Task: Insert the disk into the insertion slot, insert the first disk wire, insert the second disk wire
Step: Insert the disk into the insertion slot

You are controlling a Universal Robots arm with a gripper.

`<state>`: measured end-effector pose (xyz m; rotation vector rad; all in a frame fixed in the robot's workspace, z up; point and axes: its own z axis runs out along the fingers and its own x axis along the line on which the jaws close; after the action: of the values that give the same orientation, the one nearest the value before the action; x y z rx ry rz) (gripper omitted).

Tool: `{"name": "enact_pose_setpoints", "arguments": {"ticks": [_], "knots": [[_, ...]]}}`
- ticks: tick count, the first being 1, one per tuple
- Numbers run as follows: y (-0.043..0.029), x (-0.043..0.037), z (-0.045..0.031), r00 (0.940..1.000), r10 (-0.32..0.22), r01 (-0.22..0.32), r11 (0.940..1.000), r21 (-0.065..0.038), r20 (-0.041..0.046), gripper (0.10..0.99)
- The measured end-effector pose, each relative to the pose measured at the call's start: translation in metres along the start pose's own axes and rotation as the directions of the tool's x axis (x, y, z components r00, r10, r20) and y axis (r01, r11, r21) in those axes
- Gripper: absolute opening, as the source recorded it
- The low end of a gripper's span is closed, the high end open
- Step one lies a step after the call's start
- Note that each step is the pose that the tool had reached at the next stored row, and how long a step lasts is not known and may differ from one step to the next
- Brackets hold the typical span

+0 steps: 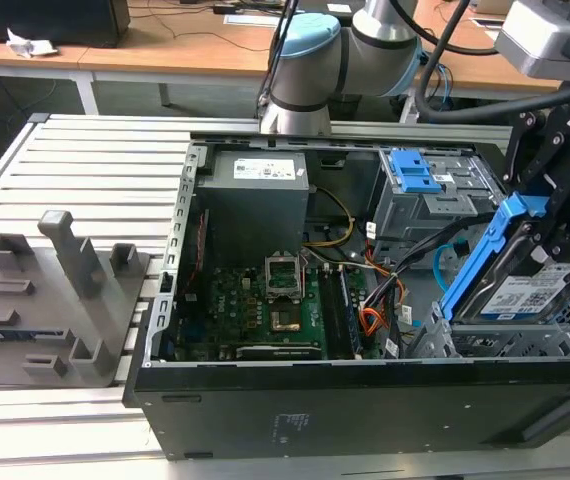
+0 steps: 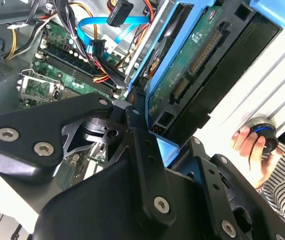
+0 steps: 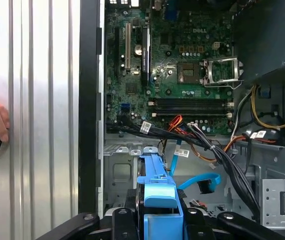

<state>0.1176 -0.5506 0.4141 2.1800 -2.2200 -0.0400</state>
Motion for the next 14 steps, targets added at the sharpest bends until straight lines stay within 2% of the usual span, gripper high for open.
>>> {"name": "enact_pose_setpoints", "arguments": {"ticks": [5, 11, 12, 14], "knots": [[-0.0003, -0.0001, 0.0068, 1.0, 0.0, 0.0, 1.0, 0.0, 0.0, 0.365], [-0.0003, -0.0001, 0.007, 1.0, 0.0, 0.0, 1.0, 0.0, -0.0002, 0.365], [-0.0003, -0.0001, 0.0071, 1.0, 0.0, 0.0, 1.0, 0.0, -0.0001, 0.439], [-0.0003, -0.0001, 0.0073, 1.0, 0.0, 0.0, 1.0, 0.0, 0.0001, 0.439]]}}
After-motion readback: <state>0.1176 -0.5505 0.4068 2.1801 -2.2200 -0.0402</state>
